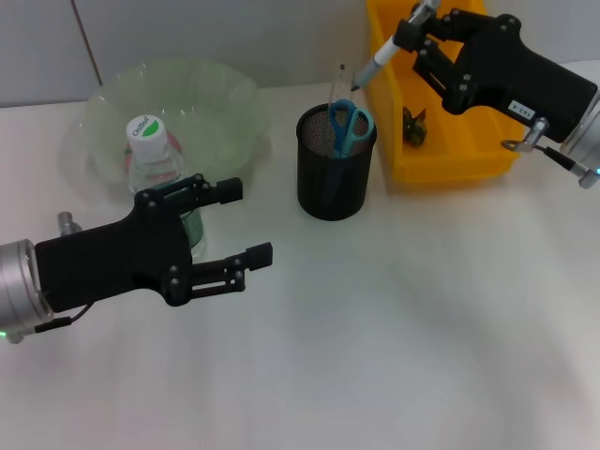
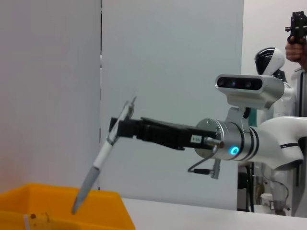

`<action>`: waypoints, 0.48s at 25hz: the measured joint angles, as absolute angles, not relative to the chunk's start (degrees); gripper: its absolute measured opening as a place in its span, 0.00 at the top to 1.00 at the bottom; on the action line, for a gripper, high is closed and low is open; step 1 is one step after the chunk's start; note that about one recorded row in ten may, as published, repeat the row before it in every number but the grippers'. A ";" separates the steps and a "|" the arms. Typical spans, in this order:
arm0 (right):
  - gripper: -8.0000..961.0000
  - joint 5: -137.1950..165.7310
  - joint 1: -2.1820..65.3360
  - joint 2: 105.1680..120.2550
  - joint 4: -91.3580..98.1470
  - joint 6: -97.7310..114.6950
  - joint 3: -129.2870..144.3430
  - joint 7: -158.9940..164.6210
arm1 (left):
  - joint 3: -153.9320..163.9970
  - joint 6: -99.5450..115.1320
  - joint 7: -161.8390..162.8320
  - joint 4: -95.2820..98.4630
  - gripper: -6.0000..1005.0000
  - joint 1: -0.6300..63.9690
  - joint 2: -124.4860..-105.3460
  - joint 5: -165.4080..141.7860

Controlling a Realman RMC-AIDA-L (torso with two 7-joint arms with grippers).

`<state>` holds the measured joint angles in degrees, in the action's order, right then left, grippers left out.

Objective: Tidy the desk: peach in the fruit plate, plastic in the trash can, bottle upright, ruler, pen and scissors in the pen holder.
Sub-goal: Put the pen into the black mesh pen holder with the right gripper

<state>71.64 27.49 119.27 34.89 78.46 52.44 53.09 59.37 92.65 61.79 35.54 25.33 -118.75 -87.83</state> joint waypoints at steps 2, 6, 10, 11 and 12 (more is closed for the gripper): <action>0.80 71.64 27.17 119.24 35.44 77.99 52.88 53.77 | 59.46 92.45 61.73 35.53 0.17 25.33 -118.80 -87.57; 0.80 72.54 26.19 119.11 37.48 76.96 53.12 56.76 | 59.60 90.86 60.74 34.37 0.17 25.10 -119.00 -86.01; 0.80 77.45 26.20 119.10 40.10 74.67 53.17 62.13 | 59.61 90.12 60.79 33.25 0.17 25.43 -118.92 -85.78; 0.80 78.45 26.47 119.12 40.36 73.87 53.24 63.02 | 59.61 90.03 60.86 33.23 0.17 25.44 -118.92 -85.77; 0.80 79.17 26.76 119.16 40.42 72.96 53.49 63.46 | 59.60 90.01 60.89 33.21 0.17 25.44 -118.94 -85.76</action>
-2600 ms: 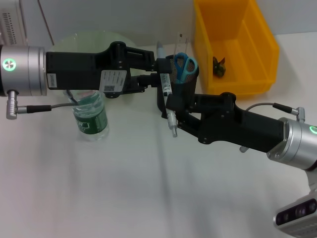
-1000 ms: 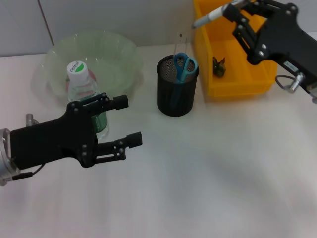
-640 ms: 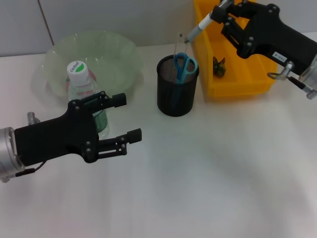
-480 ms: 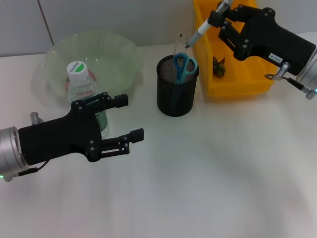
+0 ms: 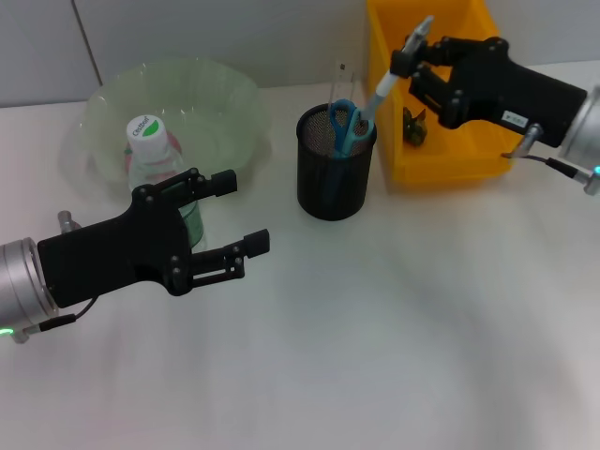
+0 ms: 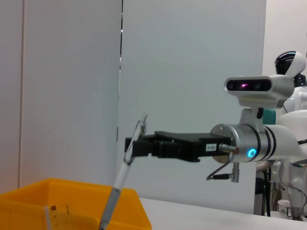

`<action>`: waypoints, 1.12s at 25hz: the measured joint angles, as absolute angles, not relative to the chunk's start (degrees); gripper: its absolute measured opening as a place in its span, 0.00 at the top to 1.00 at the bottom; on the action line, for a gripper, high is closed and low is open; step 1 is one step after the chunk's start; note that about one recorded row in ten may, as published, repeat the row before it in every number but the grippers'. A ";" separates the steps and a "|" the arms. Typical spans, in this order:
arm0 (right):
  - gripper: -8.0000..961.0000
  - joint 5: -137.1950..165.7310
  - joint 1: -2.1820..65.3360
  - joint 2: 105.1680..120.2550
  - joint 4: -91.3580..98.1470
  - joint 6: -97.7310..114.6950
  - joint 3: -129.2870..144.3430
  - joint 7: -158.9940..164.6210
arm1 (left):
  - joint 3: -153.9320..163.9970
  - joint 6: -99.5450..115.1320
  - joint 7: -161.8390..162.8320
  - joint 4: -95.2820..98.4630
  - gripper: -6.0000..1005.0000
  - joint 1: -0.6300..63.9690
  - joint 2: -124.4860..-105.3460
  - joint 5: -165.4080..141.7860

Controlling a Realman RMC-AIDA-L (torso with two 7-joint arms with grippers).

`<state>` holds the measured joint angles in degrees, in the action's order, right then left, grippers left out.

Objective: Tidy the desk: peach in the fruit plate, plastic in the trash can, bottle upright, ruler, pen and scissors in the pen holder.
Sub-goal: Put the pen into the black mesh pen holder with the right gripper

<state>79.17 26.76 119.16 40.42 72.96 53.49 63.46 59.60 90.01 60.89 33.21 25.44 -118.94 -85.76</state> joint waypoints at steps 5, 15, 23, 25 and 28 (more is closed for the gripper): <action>0.80 79.55 28.22 119.26 39.95 68.35 57.11 63.65 | 59.59 90.00 60.94 32.95 0.17 25.49 -118.96 -85.74; 0.80 79.42 32.35 119.26 36.99 59.18 64.30 64.17 | 60.13 89.96 60.42 32.87 0.17 25.59 -118.89 -85.68; 0.78 79.24 33.62 119.30 34.76 57.31 64.94 64.59 | 60.20 90.27 60.34 33.02 0.17 25.36 -118.75 -85.68; 0.77 79.30 33.57 119.26 34.77 57.36 64.95 65.68 | 60.21 90.30 60.33 33.18 0.17 25.27 -118.74 -85.68; 0.76 79.49 33.55 119.20 35.00 57.32 64.94 67.02 | 60.20 90.35 60.32 33.28 0.17 25.21 -118.66 -85.69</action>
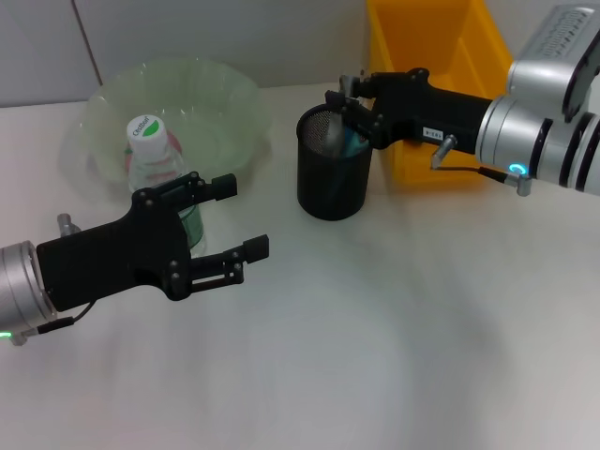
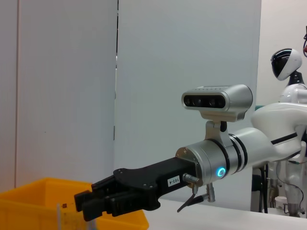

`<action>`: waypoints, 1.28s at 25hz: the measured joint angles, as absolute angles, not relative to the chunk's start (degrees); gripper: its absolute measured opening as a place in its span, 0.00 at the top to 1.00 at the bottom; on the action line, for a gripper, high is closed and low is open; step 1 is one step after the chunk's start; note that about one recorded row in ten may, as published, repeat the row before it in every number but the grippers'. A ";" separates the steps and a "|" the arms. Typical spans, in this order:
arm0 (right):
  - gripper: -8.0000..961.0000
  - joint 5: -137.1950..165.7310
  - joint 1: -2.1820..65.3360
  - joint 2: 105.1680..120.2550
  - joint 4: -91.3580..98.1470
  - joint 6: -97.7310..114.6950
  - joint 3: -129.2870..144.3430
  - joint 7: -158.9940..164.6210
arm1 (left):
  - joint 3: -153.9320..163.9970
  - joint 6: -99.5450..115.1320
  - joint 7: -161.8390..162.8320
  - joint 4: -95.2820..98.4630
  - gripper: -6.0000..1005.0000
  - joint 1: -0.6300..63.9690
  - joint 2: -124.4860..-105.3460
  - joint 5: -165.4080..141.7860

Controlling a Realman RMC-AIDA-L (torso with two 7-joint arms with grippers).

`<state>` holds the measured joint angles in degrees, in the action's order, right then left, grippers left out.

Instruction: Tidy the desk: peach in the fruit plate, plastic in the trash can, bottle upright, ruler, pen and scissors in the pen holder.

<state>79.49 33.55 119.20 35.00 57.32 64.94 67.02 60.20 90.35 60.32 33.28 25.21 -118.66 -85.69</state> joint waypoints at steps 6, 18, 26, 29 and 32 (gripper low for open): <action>0.74 79.09 33.31 119.23 35.29 57.46 64.72 68.10 | 60.20 90.41 60.31 33.29 0.17 25.21 -118.64 -85.69; 0.26 86.46 20.30 117.09 51.82 80.30 59.14 82.56 | 59.78 90.43 60.80 33.49 0.17 25.04 -118.21 -85.97; 0.24 104.54 25.61 111.82 47.88 101.34 47.52 90.29 | 60.21 91.23 66.58 35.72 0.17 25.77 -117.23 -89.61; 0.24 108.27 27.78 110.25 45.01 102.27 47.32 91.64 | 60.13 92.63 71.66 35.85 0.17 27.82 -116.23 -93.18; 0.24 110.34 28.47 110.09 44.77 101.62 47.22 91.75 | 60.14 92.95 74.72 35.87 0.17 29.18 -115.36 -94.98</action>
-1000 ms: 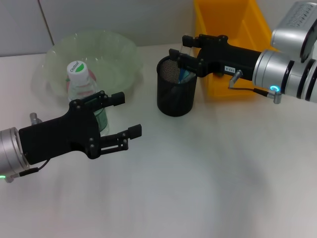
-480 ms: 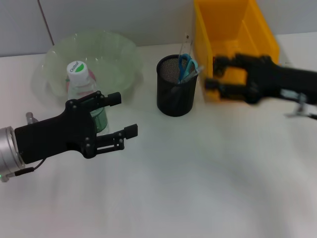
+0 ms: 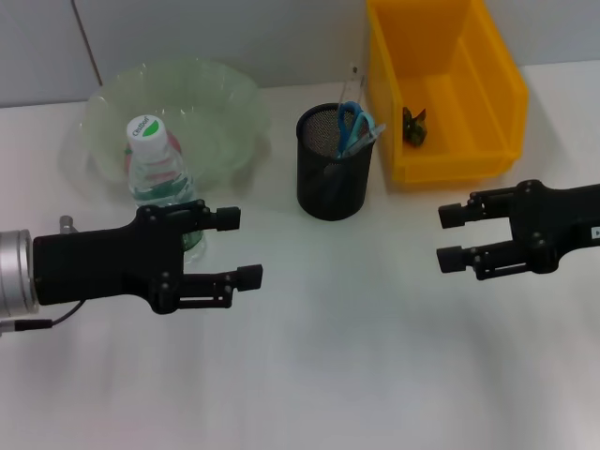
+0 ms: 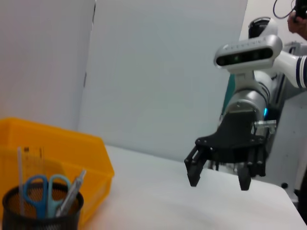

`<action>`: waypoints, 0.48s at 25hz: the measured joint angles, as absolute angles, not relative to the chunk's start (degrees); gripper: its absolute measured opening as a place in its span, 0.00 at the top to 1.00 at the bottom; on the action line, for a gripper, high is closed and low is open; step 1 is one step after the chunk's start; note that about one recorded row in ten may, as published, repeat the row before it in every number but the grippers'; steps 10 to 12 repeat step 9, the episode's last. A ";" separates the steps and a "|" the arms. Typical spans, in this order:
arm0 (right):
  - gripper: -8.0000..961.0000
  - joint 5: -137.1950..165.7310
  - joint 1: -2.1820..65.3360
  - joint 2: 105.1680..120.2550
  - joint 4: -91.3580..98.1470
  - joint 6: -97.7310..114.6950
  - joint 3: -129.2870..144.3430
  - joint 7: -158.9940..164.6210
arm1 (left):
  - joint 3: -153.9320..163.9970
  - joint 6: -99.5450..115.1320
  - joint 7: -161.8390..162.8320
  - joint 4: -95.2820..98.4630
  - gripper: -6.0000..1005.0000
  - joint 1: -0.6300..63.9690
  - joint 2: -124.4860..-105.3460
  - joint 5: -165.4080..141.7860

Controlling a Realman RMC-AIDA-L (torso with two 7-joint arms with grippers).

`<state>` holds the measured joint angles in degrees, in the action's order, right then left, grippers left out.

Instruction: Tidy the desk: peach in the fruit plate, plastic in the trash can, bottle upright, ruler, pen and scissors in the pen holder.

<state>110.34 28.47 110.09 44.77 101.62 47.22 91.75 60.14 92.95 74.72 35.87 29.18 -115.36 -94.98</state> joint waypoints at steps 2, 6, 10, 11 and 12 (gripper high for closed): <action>0.24 111.05 28.75 110.18 44.84 101.48 47.46 91.60 | 60.01 92.98 76.58 35.87 0.17 30.09 -115.06 -96.72; 0.24 113.66 29.71 111.59 44.55 100.53 47.73 90.18 | 59.74 92.99 77.90 35.83 0.17 30.91 -114.98 -98.09; 0.24 114.77 29.94 112.27 44.54 99.81 47.66 89.67 | 59.73 92.99 78.21 35.84 0.17 31.34 -114.97 -98.26; 0.24 114.77 29.94 112.27 44.54 99.81 47.66 89.67 | 59.73 92.99 78.21 35.84 0.17 31.34 -114.97 -98.26; 0.24 114.77 29.94 112.27 44.54 99.81 47.66 89.67 | 59.73 92.99 78.21 35.84 0.17 31.34 -114.97 -98.26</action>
